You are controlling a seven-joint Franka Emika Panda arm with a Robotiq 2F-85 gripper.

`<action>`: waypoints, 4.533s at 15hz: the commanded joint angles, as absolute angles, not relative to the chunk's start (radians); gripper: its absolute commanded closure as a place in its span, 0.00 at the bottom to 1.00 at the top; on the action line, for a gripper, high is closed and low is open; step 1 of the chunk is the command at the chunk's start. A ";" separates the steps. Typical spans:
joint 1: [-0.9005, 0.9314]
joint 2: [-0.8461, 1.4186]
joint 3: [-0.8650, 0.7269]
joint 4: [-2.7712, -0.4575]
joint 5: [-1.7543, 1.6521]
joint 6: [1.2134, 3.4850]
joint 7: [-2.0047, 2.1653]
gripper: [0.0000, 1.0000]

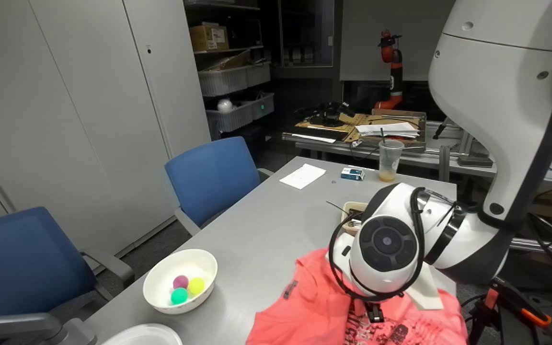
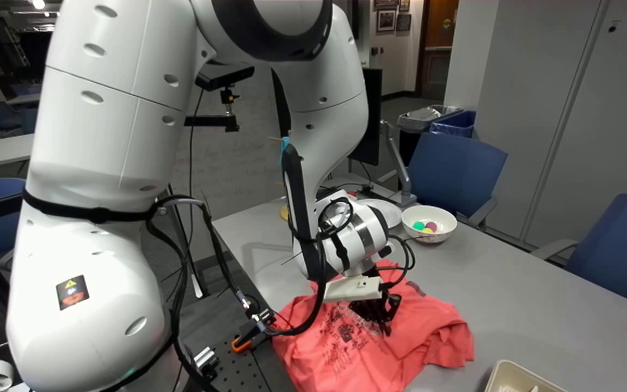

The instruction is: Unfold the sweatshirt on the table

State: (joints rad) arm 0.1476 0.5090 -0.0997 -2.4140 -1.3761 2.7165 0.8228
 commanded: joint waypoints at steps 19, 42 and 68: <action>0.068 0.222 -0.020 -2.460 -1.552 2.060 0.654 0.97; -0.105 0.499 -0.075 -2.242 -1.757 1.689 0.823 0.70; -0.062 0.179 0.010 -2.108 -0.966 1.847 0.469 0.00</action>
State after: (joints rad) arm -0.0756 0.1855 0.0136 -2.1118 -1.1016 1.8326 0.5016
